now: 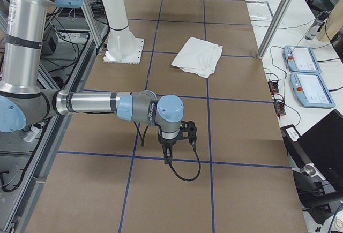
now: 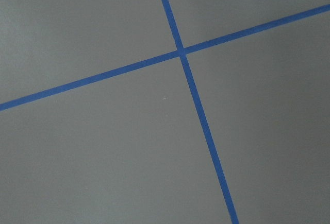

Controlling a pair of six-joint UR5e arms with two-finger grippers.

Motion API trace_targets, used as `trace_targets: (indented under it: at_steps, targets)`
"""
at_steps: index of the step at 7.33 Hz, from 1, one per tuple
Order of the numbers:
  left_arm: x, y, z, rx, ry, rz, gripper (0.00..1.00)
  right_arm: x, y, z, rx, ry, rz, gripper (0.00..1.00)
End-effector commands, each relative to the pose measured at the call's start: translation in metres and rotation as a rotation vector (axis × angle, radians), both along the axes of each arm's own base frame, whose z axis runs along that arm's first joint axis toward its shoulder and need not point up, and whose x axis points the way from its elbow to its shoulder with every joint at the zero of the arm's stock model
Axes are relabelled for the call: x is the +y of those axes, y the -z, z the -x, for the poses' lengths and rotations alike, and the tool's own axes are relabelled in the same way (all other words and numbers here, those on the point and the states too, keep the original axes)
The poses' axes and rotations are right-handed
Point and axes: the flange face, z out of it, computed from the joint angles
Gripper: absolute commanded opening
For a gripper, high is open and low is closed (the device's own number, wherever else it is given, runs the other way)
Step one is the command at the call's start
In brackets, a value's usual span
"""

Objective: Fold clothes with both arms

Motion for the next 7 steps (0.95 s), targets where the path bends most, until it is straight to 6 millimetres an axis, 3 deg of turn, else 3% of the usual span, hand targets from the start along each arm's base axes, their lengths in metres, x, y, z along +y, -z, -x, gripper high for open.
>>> trace_targets:
  at_steps: [1,4,5,7]
  targets:
    - [-0.004,0.009,-0.001,0.001,-0.002,-0.009,1.00,0.000,0.000,0.000,-0.001,0.001,-0.001,1.00]
    - [-0.006,0.018,0.001,-0.002,-0.008,-0.044,1.00,-0.001,0.002,0.000,-0.002,0.002,-0.007,1.00]
    - [-0.004,0.034,0.001,-0.011,-0.005,-0.071,1.00,-0.001,0.002,0.000,-0.002,0.000,-0.003,1.00]
    - [-0.004,0.042,0.002,-0.012,-0.006,-0.091,1.00,-0.001,0.002,0.000,-0.002,0.000,-0.003,1.00]
